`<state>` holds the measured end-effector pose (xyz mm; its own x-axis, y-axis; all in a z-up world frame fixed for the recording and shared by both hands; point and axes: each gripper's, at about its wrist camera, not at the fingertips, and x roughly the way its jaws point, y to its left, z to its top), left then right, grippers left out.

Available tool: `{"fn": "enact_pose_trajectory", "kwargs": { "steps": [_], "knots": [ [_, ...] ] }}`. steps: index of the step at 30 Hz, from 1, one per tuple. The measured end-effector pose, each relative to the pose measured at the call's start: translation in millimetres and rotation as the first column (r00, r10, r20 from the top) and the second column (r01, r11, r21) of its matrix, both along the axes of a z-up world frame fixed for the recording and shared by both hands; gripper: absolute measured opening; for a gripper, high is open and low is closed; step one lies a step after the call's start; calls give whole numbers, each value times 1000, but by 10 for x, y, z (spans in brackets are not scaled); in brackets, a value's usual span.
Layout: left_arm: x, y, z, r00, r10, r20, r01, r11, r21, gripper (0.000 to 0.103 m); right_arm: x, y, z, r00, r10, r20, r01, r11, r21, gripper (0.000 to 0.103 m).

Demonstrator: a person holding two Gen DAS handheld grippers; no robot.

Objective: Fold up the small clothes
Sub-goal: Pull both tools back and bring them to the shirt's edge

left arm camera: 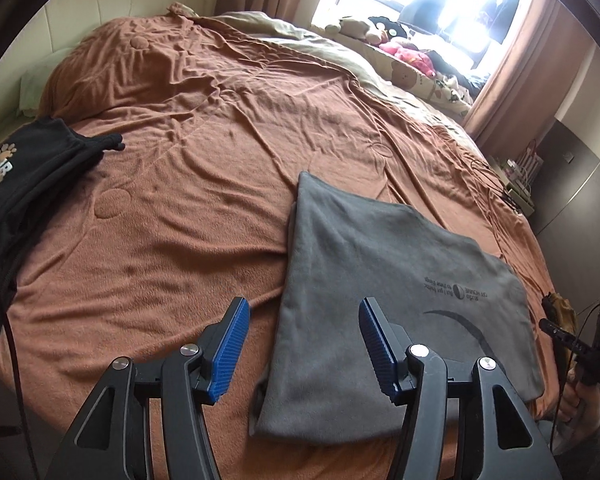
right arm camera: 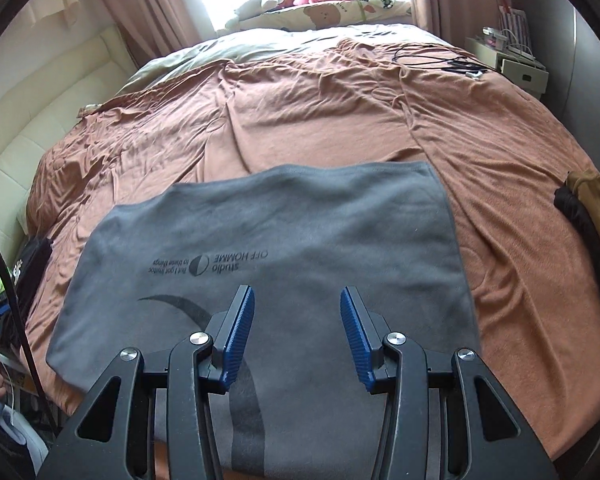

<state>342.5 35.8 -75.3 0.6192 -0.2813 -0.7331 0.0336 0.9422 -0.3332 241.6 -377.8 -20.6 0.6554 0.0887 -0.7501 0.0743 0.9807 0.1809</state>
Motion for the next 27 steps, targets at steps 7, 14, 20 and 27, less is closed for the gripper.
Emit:
{"fn": "enact_pose_trajectory", "kwargs": {
  "steps": [7, 14, 20, 27],
  "knots": [
    [-254, -265, -119, 998, -55, 1, 55, 998, -11, 59, -162, -11, -238, 999, 10, -43, -9, 1000, 25, 35],
    [-426, -436, -308, 996, -89, -18, 89, 996, -23, 58, -323, -192, -498, 993, -58, -101, 61, 998, 29, 35],
    [-453, -551, -538, 991, -121, -62, 120, 992, -23, 51, -420, -324, -589, 988, -100, -115, 105, 994, 40, 29],
    [-460, -471, -747, 991, -79, -105, 81, 997, 18, 45, -657, -345, -634, 983, -144, -112, 147, 989, 22, 25]
  ]
}}
